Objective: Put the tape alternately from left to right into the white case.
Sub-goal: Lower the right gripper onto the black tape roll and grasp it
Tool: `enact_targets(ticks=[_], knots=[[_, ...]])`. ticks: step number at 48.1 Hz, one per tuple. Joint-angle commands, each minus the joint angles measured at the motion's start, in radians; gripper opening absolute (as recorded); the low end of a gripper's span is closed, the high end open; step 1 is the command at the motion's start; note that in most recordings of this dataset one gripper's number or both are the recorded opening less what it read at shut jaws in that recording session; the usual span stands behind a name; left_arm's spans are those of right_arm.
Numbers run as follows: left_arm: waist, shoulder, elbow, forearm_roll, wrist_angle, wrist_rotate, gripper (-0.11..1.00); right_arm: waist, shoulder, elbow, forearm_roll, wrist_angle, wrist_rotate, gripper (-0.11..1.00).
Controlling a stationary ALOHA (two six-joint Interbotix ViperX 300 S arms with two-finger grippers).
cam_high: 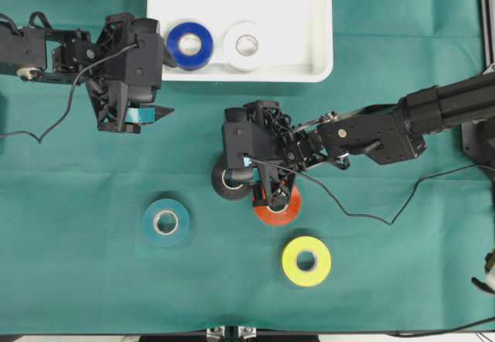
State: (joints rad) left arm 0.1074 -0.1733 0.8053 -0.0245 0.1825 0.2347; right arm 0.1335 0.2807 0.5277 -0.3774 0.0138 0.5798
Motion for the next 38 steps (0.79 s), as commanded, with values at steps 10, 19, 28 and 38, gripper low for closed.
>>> enact_targets(ticks=[10,19,28,38], knots=[[-0.005,-0.014,-0.008,-0.003,-0.006,-0.002,0.55,0.005,-0.083,-0.009,0.0,0.044,-0.002,0.26],[-0.006,-0.014,-0.008,-0.003,-0.006,-0.002,0.56,0.005,-0.121,-0.008,-0.002,0.054,-0.002,0.26],[-0.012,-0.014,-0.008,-0.003,-0.006,-0.003,0.56,-0.009,-0.189,-0.008,-0.003,0.14,-0.005,0.26],[-0.018,-0.014,-0.008,-0.003,-0.006,-0.003,0.56,-0.034,-0.256,-0.008,-0.003,0.198,-0.005,0.26]])
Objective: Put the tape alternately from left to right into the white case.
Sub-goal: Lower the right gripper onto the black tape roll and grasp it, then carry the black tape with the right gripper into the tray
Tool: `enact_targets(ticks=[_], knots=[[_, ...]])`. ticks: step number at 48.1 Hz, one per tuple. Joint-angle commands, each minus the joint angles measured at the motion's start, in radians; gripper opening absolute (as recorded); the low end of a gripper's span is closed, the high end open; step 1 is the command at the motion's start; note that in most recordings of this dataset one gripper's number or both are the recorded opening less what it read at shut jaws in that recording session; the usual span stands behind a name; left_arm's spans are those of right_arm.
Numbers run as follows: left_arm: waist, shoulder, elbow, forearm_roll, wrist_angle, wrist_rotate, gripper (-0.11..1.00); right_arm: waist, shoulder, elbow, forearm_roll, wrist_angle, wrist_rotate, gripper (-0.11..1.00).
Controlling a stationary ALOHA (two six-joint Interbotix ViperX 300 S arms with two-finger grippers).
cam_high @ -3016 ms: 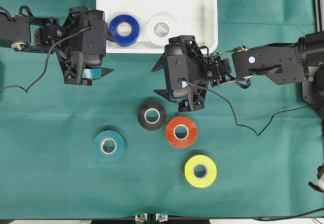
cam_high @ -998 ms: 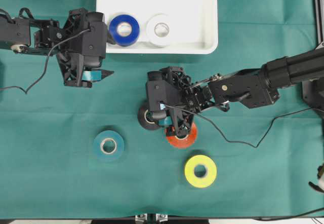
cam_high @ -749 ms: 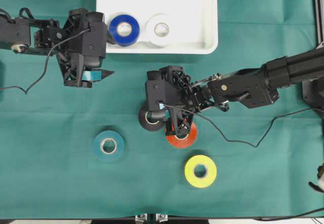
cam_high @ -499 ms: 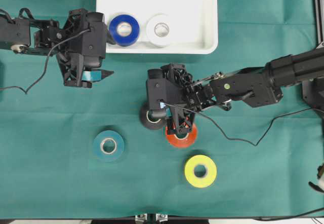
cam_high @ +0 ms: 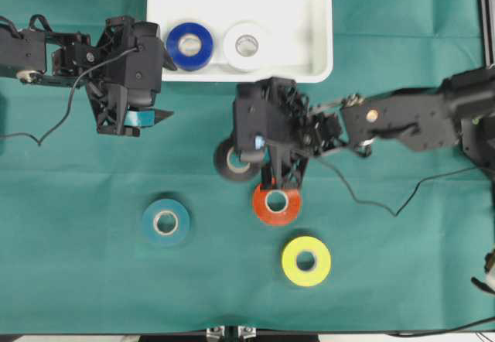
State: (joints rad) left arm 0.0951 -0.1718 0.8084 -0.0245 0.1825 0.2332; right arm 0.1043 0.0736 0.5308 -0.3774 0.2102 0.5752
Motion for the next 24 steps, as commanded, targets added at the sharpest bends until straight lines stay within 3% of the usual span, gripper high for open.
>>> enact_targets(ticks=[1,24], knots=[[-0.006,-0.015,-0.009,-0.003,-0.008,-0.002,0.56,-0.006,-0.052,-0.011,-0.003,0.003,0.0,0.26],[-0.011,-0.015,-0.011,-0.003,-0.008,-0.017,0.56,-0.046,-0.058,-0.009,-0.021,0.008,-0.009,0.26]])
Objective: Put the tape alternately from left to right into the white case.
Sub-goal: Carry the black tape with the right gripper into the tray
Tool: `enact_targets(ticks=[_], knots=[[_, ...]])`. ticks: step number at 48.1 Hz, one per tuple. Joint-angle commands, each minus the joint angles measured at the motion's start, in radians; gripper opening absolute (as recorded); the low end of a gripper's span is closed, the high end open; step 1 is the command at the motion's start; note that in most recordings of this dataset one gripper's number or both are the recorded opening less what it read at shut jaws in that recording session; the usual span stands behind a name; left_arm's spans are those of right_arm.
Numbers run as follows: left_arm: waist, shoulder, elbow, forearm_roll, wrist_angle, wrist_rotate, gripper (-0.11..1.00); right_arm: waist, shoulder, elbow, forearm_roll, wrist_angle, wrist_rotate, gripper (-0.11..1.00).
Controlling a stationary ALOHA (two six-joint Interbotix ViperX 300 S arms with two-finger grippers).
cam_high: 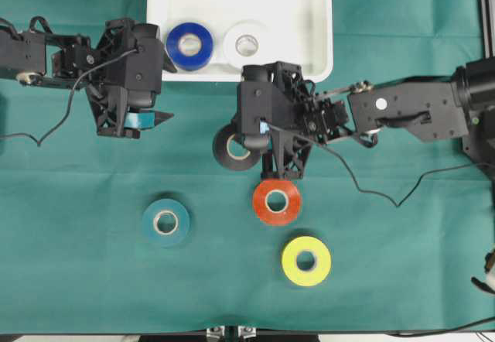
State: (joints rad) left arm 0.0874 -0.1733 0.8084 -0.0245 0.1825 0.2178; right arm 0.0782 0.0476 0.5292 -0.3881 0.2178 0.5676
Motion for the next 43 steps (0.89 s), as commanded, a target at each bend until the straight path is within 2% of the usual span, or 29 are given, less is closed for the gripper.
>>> enact_targets(ticks=[1,18,31,43], knots=[[-0.003,-0.014,-0.011,-0.003,-0.006,-0.002,0.56,-0.025,-0.032,-0.008,-0.014,0.0,-0.002,0.26],[-0.008,-0.014,-0.009,-0.003,-0.008,-0.002,0.56,-0.144,-0.075,0.034,-0.064,0.017,0.0,0.26],[-0.008,-0.014,-0.008,-0.003,-0.006,-0.002,0.56,-0.27,-0.124,0.103,-0.067,0.012,-0.002,0.26],[-0.009,-0.014,-0.008,-0.003,-0.006,-0.003,0.56,-0.359,-0.13,0.146,-0.067,-0.048,0.0,0.26]])
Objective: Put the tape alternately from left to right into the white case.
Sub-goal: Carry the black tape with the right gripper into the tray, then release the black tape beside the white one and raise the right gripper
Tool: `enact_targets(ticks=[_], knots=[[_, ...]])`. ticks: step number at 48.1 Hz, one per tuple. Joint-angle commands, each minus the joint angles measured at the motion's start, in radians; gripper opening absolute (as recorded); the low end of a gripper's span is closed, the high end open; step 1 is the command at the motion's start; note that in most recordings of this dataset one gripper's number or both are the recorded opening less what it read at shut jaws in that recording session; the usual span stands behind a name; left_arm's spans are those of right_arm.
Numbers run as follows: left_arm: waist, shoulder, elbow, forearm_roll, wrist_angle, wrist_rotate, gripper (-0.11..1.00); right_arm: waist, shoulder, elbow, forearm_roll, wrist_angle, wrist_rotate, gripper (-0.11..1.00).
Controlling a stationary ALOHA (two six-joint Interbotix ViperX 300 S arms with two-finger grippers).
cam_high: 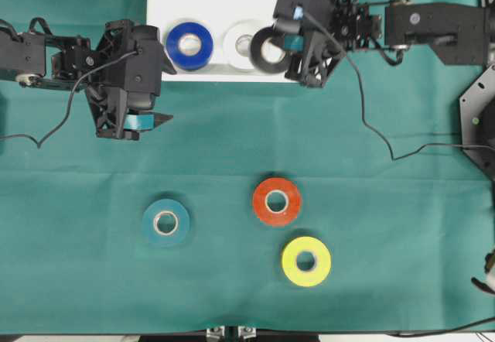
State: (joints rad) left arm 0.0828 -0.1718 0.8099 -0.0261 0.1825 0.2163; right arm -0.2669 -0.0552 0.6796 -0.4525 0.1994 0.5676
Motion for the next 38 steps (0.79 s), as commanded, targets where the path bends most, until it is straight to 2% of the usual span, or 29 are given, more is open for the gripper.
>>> enact_targets(ticks=[1,15,38], knots=[[-0.005,-0.015,-0.009,-0.002,-0.006,-0.002,0.56,-0.02,-0.028,-0.002,-0.003,-0.035,-0.002,0.26],[-0.005,-0.014,-0.009,-0.002,-0.006,0.0,0.56,-0.075,-0.025,0.055,-0.003,-0.054,0.0,0.26],[-0.005,-0.015,-0.012,-0.002,-0.017,-0.002,0.56,-0.075,-0.018,0.083,-0.005,-0.133,0.002,0.26]])
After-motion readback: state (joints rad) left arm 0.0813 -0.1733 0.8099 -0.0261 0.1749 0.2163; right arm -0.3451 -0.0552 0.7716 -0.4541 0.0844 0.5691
